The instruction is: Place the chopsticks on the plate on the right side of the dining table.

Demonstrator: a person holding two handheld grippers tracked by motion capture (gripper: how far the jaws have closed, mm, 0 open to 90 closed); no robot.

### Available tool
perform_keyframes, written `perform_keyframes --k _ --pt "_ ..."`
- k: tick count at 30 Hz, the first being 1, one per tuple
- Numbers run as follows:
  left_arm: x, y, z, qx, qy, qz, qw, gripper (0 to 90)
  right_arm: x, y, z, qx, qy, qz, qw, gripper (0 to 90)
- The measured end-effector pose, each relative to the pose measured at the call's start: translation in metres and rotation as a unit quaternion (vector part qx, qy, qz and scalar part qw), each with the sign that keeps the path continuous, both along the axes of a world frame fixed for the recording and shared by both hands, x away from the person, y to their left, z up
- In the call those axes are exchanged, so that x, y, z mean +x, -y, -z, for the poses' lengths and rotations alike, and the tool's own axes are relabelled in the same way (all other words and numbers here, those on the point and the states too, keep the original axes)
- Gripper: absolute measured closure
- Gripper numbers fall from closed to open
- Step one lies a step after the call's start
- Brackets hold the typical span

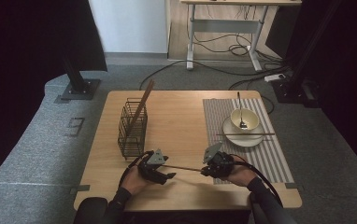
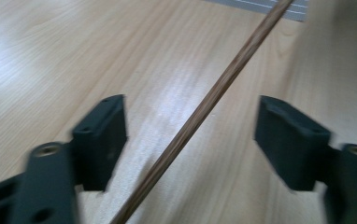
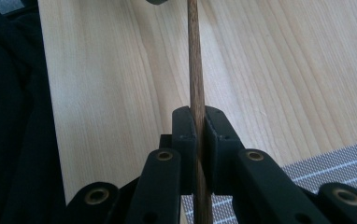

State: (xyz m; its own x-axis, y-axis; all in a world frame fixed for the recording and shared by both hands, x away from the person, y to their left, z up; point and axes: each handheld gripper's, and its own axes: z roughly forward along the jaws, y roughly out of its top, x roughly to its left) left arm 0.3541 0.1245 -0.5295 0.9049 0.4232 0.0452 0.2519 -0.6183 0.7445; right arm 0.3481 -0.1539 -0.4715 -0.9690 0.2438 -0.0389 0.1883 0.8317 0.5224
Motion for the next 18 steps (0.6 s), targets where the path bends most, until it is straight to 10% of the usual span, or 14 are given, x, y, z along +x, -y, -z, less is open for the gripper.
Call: perform_keyframes --k 8,18 --pt "0.005 0.002 0.007 0.016 -0.015 -0.036 0.9991 1.0 0.001 0.013 -0.003 0.007 0.005 0.021 0.9998 83.1" --pt "0.008 0.002 0.016 0.027 -0.024 -0.051 0.9981 0.0 0.004 0.033 -0.006 0.015 0.011 0.056 0.9983 83.0"
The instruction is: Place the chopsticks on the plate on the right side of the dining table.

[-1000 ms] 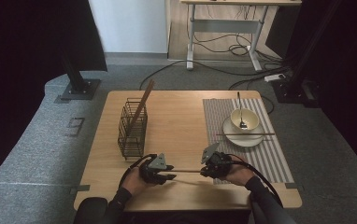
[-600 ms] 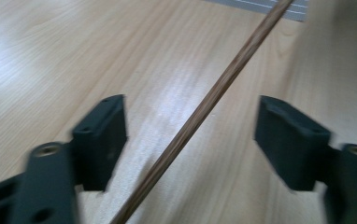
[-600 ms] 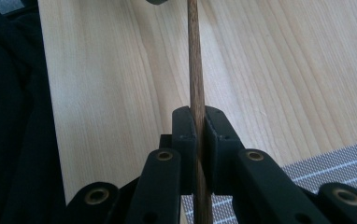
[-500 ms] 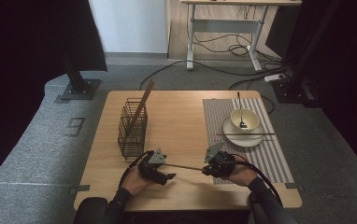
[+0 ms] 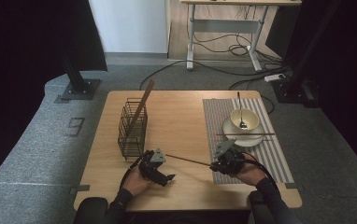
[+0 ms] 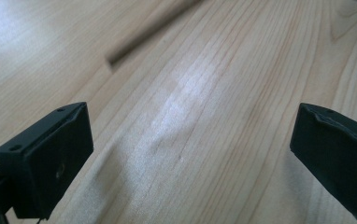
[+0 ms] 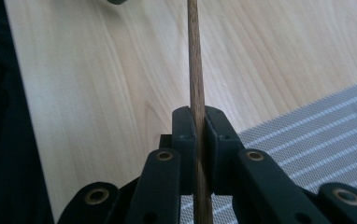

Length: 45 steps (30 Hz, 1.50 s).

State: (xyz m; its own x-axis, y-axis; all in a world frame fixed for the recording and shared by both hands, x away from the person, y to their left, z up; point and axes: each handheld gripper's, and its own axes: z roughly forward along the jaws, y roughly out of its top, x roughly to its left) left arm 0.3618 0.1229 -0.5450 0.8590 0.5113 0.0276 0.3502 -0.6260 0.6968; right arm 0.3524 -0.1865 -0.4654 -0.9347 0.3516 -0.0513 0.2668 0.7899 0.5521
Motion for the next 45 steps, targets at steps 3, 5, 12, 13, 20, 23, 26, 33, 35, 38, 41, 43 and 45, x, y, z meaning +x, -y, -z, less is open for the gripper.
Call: perform_keyframes --k 3,5,12,13,20,23,26,33,35,38,41,43,45 --pt "0.001 0.0 0.003 0.003 -0.003 -0.003 1.0 0.0 0.002 0.006 0.0 0.002 0.002 0.014 0.9999 83.0" --pt "0.001 0.0 0.004 0.006 -0.004 -0.004 1.0 0.0 0.003 0.009 0.0 0.004 0.003 0.022 0.9997 83.1" --pt "0.002 0.002 0.008 0.017 -0.012 -0.009 0.9997 0.0 0.007 0.021 0.0 0.007 0.008 0.049 0.9988 83.1" --pt "0.002 0.002 0.008 0.017 -0.012 -0.01 0.9997 0.0 0.008 0.024 0.0 0.008 0.009 0.054 0.9985 83.0" --pt "0.004 0.002 0.008 0.017 -0.026 -0.017 0.9994 0.0 0.011 0.034 -0.001 0.009 0.013 0.075 0.9971 83.1" --pt "0.004 0.002 0.009 0.016 -0.026 -0.017 0.9994 0.0 0.013 0.038 -0.001 0.01 0.012 0.085 0.9962 83.1" --pt "0.004 0.002 0.009 0.017 -0.026 -0.018 0.9994 0.0 0.015 0.043 -0.001 0.011 0.012 0.095 0.9953 83.0" --pt "0.004 0.002 0.009 0.016 -0.026 -0.02 0.9993 0.0 0.02 0.053 -0.001 0.009 0.015 0.115 0.9932 83.1" --pt "0.004 0.002 0.008 0.017 -0.026 -0.021 0.9993 0.0 0.021 0.056 -0.001 0.009 0.015 0.12 0.9926 83.1" --pt "0.004 0.002 0.009 0.017 -0.026 -0.021 0.9993 0.0 0.023 0.06 -0.001 0.009 0.016 0.129 0.9914 83.1" --pt "0.004 0.002 0.009 0.016 -0.026 -0.022 0.9993 0.0 0.025 0.066 -0.001 0.01 0.017 0.139 0.9902 83.1" --pt "0.004 0.002 0.009 0.016 -0.026 -0.021 0.9993 0.0 0.027 0.07 -0.001 0.01 0.018 0.147 0.989 83.0" --pt "0.004 0.002 0.009 0.016 -0.026 -0.021 0.9993 0.0 0.028 0.073 -0.001 0.009 0.019 0.152 0.9882 83.1"
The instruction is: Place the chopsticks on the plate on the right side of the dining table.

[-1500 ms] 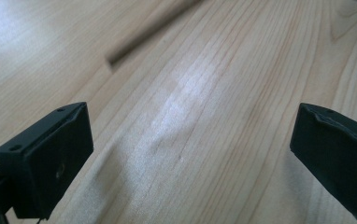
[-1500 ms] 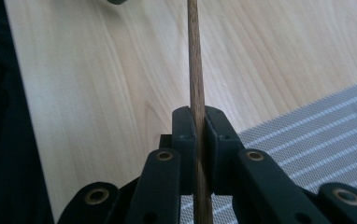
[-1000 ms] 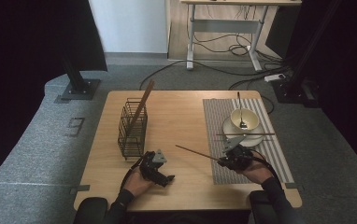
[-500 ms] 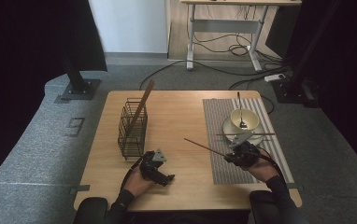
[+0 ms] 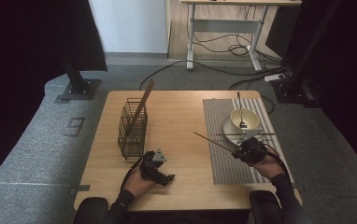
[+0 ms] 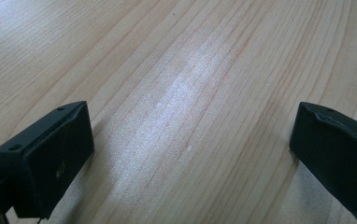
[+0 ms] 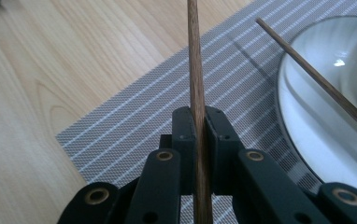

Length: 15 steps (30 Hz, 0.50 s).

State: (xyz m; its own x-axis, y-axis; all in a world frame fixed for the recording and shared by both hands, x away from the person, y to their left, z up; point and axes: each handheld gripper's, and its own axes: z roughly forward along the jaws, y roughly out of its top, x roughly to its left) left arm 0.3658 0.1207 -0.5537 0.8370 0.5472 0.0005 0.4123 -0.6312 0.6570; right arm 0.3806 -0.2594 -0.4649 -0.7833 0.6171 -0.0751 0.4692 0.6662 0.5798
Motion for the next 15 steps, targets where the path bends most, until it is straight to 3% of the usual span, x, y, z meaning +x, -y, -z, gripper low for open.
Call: perform_keyframes --k 15 --pt "0.0 0.0 0.0 0.001 0.0 0.001 1.0 0.0 0.014 0.03 0.005 0.003 -0.001 0.062 0.9981 83.1"
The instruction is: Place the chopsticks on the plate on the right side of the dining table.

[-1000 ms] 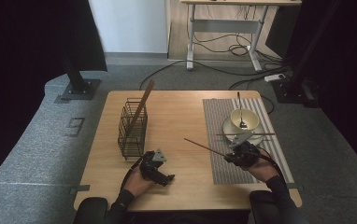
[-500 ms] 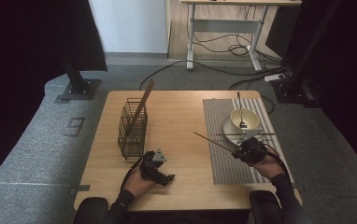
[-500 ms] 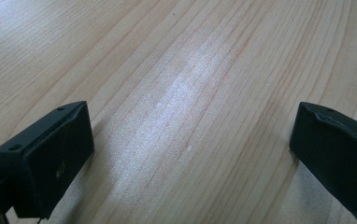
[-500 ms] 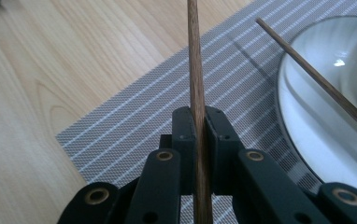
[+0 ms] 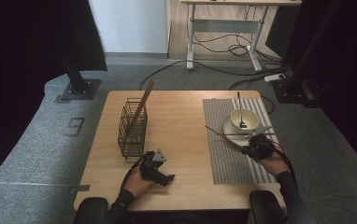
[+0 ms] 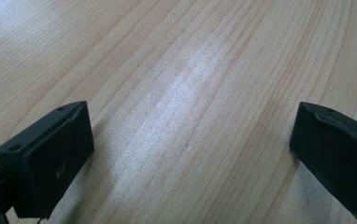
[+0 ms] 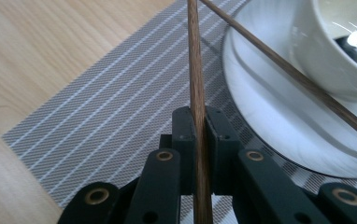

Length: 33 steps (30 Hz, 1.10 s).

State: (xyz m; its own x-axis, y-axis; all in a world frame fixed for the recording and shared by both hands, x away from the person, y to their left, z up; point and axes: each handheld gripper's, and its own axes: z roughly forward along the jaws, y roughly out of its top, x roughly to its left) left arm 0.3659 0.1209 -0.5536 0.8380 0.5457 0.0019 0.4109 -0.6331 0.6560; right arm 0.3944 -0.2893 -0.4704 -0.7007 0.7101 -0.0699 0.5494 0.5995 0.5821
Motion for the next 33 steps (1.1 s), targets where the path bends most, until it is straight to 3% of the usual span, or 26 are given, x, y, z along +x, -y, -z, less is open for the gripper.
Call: perform_keyframes --k 12,33 --pt "0.0 0.0 0.0 0.001 0.0 0.0 1.0 0.0 0.012 0.026 0.005 -0.003 -0.001 0.042 0.9991 83.0" --pt "0.0 0.0 0.0 0.0 -0.001 -0.001 1.0 0.0 0.033 0.05 0.022 -0.016 -0.014 0.075 0.997 81.8"
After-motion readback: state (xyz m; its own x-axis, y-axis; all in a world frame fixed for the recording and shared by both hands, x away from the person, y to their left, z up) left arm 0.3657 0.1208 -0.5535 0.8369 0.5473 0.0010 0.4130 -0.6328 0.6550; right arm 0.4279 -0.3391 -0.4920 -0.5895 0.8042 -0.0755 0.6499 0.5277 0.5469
